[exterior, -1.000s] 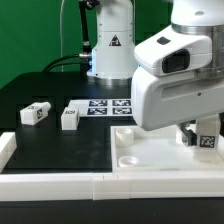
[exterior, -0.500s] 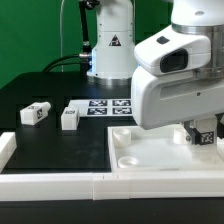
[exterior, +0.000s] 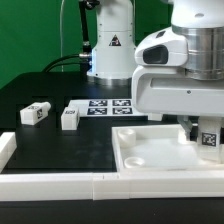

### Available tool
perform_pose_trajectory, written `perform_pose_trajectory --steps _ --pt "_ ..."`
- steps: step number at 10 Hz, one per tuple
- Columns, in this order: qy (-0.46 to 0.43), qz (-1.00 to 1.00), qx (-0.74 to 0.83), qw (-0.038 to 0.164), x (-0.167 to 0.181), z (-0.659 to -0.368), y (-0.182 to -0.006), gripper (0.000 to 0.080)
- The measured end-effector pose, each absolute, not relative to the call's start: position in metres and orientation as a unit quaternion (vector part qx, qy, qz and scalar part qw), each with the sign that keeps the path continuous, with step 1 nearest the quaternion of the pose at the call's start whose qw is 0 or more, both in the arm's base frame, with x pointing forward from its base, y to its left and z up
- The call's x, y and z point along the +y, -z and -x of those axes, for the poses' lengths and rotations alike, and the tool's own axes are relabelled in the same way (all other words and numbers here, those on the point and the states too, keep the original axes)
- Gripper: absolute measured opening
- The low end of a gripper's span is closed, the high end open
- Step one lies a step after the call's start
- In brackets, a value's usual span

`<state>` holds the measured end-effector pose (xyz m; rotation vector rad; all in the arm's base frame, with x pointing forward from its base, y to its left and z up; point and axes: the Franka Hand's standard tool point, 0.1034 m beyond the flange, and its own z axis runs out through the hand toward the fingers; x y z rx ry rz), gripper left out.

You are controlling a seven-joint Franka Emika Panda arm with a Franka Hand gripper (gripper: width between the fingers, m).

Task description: Assemble one leg

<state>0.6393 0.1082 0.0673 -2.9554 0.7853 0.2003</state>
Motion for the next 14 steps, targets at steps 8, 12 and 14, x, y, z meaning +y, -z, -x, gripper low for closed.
perform_pose_trajectory --steps 8,12,14 --pt "-0.072 0.852 0.518 0.008 0.105 -0.639 -0.068 0.0377" --pt "-0.072 0.913 0.4 0.019 0.112 -0.635 -0.068 0.0644" --pt "-0.072 0.955 0.287 0.027 0.115 -0.63 -0.068 0.0649"
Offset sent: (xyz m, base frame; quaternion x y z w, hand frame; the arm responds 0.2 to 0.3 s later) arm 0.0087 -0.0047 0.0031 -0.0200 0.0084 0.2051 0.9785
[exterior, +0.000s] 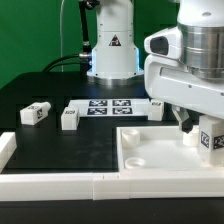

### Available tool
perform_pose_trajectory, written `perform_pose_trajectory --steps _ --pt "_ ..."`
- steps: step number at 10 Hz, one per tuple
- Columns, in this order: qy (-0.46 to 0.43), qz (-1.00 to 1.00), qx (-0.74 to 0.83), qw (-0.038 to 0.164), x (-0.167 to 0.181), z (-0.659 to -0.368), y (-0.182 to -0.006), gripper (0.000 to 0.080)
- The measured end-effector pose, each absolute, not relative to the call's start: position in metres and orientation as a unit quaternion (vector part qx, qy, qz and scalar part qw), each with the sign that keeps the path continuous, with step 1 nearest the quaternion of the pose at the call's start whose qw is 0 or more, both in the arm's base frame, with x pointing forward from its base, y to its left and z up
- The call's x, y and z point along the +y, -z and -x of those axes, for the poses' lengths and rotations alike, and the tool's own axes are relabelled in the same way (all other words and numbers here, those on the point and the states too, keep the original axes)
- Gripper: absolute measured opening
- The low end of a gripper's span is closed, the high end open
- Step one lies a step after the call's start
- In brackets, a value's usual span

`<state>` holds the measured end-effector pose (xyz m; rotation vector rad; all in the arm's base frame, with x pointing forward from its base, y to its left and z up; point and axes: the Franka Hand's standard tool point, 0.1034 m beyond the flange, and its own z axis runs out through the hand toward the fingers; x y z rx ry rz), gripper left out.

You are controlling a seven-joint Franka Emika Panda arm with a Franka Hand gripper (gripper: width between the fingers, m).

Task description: Assemble one leg

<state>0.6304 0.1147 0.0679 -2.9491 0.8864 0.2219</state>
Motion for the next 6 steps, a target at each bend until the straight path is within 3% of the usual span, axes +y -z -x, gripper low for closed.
perform_pose_trajectory --steps 3,6 --pt "-0.066 0.993 0.093 0.042 0.1177 -0.6297 -0.0685 0.0649" --pt "-0.086 0.992 -0.079 0.044 0.1225 -0.6258 -0.0702 0.0649"
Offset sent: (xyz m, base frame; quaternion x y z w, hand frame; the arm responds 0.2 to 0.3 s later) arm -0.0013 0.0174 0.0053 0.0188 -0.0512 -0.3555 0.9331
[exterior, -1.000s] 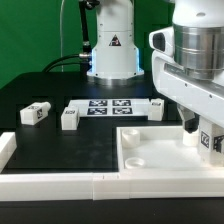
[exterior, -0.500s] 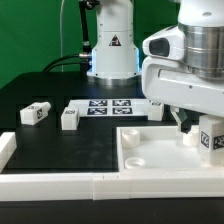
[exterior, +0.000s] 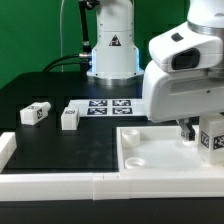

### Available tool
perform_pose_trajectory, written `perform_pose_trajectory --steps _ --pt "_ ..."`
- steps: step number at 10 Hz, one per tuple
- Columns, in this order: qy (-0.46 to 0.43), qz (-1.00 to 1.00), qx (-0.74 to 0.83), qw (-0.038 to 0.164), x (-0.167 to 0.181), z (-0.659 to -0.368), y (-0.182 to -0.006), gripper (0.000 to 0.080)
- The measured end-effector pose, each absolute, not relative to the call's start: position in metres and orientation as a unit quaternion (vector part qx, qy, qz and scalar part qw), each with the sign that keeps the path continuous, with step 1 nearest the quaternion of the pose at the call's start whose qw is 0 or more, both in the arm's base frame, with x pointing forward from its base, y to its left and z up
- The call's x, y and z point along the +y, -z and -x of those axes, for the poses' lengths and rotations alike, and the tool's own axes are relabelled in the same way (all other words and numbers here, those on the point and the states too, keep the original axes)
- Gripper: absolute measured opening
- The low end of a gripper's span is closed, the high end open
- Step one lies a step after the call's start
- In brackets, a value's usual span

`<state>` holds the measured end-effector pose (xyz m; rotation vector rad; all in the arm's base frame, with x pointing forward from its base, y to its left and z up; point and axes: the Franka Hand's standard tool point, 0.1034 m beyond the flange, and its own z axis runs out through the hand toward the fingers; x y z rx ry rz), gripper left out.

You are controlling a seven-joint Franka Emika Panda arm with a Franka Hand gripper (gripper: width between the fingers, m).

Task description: Assemble one leg

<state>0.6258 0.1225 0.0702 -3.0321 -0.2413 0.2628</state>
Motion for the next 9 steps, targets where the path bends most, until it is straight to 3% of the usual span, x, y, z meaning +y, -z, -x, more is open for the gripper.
perform_pose_trajectory --steps 2,3,4,5,6,9 --pt "-0.082 0.988 -0.119 0.047 0.1201 -0.6268 -0.0699 0.0649" --pt "-0.082 0.988 -0.118 0.047 0.1201 -0.6268 -0.0698 0.0517" --pt "-0.082 0.988 -0.118 0.047 0.1199 -0.6268 -0.0698 0.0517" --pt "-0.083 0.99 -0.108 0.046 0.12 -0.6268 -0.0698 0.0378" --pt "-0.084 0.991 -0.095 0.045 0.1198 -0.6268 -0.0698 0.0289" --pt "-0.08 0.996 0.035 0.034 0.1214 -0.6288 -0.0696 0.029"
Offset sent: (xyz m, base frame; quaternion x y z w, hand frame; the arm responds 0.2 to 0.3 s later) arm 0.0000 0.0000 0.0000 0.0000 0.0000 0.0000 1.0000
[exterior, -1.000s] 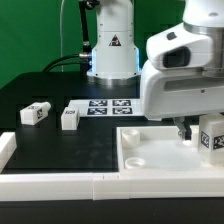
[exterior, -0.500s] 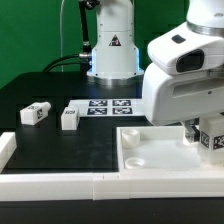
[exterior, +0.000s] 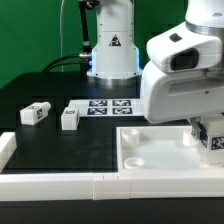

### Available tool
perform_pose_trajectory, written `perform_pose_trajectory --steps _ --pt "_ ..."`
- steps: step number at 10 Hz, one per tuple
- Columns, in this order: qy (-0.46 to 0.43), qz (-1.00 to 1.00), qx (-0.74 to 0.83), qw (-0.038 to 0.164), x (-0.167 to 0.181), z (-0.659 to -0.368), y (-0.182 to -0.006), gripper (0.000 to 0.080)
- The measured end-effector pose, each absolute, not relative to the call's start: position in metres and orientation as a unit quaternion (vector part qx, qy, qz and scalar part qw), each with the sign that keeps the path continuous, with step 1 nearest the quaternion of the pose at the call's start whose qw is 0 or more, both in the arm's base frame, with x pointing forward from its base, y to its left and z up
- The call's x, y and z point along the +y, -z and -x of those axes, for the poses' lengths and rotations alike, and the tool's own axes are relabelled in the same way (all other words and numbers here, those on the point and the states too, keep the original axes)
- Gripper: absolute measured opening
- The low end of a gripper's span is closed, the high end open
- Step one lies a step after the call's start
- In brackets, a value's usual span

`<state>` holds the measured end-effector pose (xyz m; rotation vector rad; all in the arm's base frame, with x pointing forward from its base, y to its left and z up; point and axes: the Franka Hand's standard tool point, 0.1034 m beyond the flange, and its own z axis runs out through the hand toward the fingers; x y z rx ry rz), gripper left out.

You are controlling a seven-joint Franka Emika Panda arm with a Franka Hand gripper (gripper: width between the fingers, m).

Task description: Assemble one leg

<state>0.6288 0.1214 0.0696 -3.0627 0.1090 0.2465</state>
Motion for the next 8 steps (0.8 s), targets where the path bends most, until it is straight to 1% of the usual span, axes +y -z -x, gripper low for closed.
perform_pose_trajectory --steps 4,7,8 --pt "-0.087 0.942 0.323 0.01 0.127 -0.6281 -0.069 0.029" --pt "-0.088 0.878 0.47 -0.002 0.1294 -0.6289 -0.0692 0.029" --pt "-0.087 0.865 0.495 -0.003 0.1297 -0.6295 -0.0695 0.029"
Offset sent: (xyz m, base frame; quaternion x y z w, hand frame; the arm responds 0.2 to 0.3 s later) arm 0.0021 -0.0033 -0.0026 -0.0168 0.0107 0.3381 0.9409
